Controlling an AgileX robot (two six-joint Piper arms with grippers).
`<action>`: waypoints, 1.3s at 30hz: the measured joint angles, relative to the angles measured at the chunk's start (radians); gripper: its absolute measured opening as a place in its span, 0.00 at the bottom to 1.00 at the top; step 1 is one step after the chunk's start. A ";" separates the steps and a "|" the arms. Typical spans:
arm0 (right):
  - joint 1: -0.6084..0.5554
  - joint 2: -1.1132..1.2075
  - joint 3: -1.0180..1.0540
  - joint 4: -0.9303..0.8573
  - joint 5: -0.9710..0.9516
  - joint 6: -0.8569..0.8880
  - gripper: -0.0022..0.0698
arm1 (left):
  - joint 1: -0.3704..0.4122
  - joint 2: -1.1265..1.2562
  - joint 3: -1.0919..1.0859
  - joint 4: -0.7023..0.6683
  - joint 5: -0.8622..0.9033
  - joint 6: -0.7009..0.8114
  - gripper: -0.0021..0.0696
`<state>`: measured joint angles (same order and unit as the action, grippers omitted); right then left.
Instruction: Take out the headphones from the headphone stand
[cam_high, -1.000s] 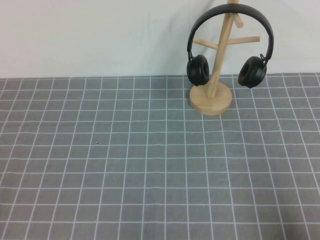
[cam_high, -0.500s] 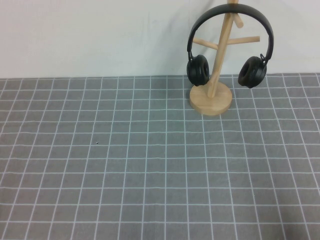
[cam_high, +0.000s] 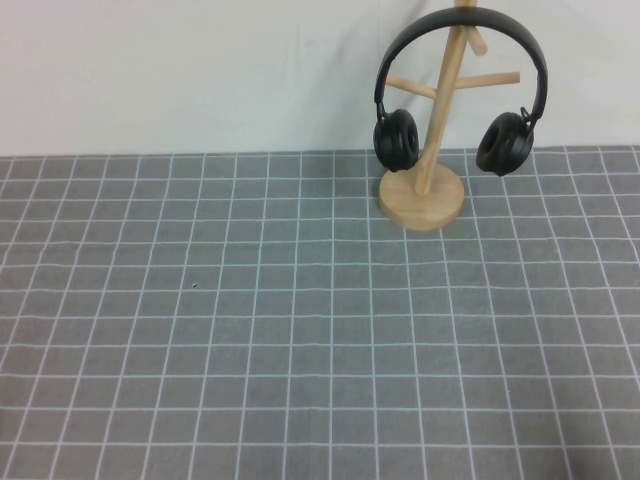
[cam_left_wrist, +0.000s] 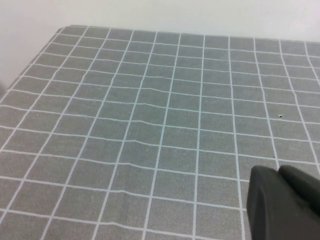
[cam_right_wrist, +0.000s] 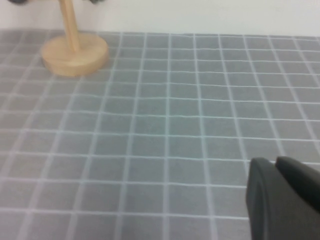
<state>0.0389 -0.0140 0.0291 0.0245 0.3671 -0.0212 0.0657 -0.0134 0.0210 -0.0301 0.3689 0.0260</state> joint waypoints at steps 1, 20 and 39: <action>0.000 0.000 0.000 0.025 -0.005 0.000 0.02 | 0.000 0.000 0.000 0.000 0.000 0.000 0.02; 0.000 0.006 0.001 0.714 -0.218 0.021 0.02 | 0.000 0.000 0.000 0.000 0.000 0.000 0.02; 0.009 0.985 -0.795 0.326 0.456 -0.160 0.02 | 0.000 0.000 0.000 0.000 0.000 0.000 0.02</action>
<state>0.0483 0.9705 -0.7658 0.3509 0.8229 -0.1808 0.0657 -0.0134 0.0210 -0.0301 0.3689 0.0260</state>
